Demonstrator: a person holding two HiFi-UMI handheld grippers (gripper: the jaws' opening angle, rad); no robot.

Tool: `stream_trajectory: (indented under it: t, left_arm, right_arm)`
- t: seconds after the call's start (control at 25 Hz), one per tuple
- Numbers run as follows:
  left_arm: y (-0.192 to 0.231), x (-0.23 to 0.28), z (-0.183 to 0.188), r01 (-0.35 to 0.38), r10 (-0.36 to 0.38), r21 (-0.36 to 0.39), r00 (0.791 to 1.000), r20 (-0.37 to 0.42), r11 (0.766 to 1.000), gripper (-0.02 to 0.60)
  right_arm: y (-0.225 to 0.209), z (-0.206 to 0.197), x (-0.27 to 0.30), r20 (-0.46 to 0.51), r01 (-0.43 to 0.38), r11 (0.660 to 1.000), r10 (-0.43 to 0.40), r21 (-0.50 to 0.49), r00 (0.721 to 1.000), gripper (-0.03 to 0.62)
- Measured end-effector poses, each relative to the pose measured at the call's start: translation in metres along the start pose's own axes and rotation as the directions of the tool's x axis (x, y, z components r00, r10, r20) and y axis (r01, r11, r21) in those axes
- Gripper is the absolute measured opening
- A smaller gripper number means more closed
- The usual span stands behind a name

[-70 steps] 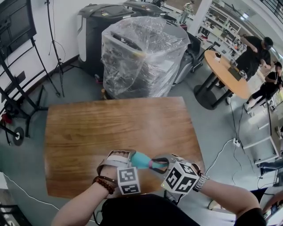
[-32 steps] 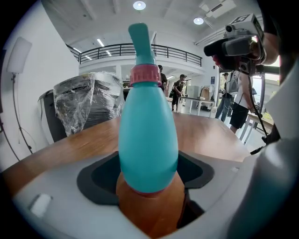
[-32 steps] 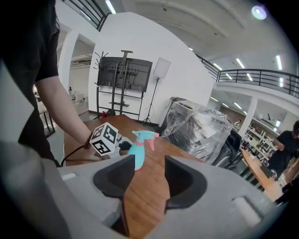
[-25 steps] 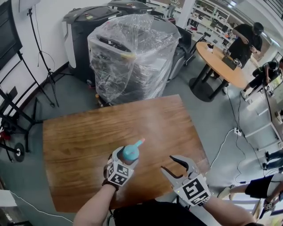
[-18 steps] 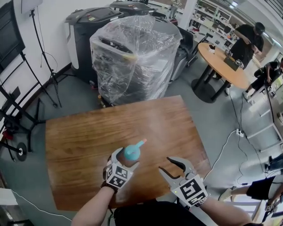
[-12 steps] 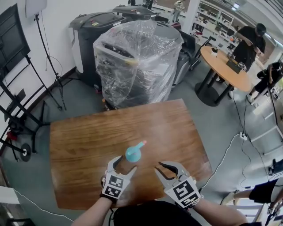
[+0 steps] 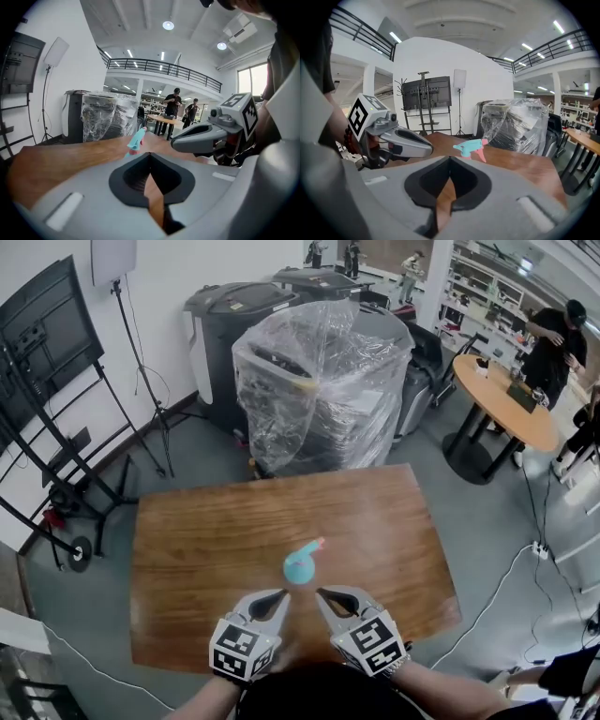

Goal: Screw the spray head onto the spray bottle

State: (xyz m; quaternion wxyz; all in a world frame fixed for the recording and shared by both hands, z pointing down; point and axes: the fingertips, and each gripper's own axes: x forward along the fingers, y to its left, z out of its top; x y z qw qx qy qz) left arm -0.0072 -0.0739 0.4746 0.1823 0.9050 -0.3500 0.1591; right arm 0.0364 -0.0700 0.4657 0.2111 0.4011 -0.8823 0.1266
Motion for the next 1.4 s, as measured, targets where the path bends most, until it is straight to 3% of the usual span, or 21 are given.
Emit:
stream_trajectory:
  t: [0.44,0.84,1.4]
  left_arm:
    - [-0.018,0.003,0.004,0.020,-0.020,-0.001,1.000,0.000,1.000,0.015]
    - [-0.018,0.011,0.010,0.022,-0.022,-0.018,1.000,0.006,1.000,0.015]
    - [-0.022,0.011,0.010,0.025,-0.025,-0.009,1.000,0.005,1.000,0.016]
  right_arm:
    - [0.005,0.015,0.001,0.031,-0.036,0.999,0.037,-0.026,0.999,-0.009]
    - [-0.003,0.016,-0.002,0.029,-0.002,1.000,0.002,-0.020,1.000,-0.009]
    - [0.001,0.012,-0.003,0.026,-0.019,1.000,0.020,-0.018,0.999,-0.009]
